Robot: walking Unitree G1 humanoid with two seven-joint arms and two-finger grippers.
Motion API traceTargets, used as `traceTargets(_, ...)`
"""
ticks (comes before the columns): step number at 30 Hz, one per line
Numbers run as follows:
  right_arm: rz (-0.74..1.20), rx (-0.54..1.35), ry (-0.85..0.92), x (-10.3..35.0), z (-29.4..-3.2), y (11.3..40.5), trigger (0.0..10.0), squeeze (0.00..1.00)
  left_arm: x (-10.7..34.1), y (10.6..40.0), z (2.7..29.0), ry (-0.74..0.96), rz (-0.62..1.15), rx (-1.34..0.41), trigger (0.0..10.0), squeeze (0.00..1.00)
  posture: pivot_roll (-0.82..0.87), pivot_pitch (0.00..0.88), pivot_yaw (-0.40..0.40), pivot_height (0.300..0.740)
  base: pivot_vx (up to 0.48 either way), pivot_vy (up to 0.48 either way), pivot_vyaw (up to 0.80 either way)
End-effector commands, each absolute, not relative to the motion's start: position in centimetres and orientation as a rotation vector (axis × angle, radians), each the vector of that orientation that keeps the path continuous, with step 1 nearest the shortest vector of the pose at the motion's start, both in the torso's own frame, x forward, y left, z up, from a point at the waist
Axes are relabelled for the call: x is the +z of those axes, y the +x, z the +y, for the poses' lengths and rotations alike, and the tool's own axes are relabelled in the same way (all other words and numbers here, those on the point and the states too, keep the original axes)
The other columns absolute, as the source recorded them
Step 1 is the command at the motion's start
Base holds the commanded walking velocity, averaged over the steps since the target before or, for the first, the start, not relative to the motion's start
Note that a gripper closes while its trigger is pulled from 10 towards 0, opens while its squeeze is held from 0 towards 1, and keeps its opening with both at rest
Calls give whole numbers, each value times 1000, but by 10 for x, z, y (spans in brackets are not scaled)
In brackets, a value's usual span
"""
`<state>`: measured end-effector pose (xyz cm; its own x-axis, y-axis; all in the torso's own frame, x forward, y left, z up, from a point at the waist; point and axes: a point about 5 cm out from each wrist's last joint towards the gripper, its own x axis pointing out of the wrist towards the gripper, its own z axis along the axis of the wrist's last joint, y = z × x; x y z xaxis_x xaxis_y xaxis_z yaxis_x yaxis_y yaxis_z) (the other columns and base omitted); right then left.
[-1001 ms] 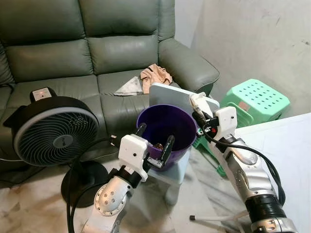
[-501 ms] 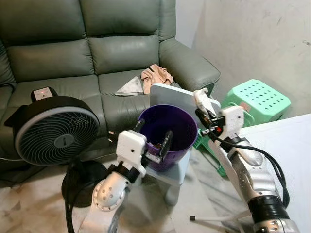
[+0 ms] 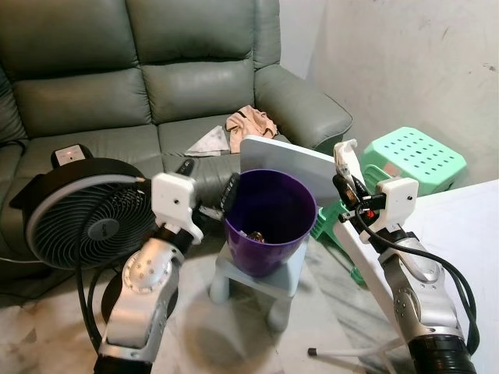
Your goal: Picking trash to rubbish bin
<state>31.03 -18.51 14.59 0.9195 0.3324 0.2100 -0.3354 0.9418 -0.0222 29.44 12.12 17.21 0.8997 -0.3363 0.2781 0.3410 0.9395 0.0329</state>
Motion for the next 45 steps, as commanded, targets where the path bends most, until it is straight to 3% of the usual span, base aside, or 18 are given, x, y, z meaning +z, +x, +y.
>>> traceTargets(1, -225, 312, 24, 148, -190, 307, 10000, 0, 172, 298, 122, -17, -288, -356, 10000, 0, -42, 45, -29, 740, 0, 0, 0)
traceTargets(45, -231, 294, 38, 149, -185, 306, 10000, 0, 177, 305, 113, -54, -321, -403, 10000, 0, -39, 24, -9, 740, 0, 0, 0)
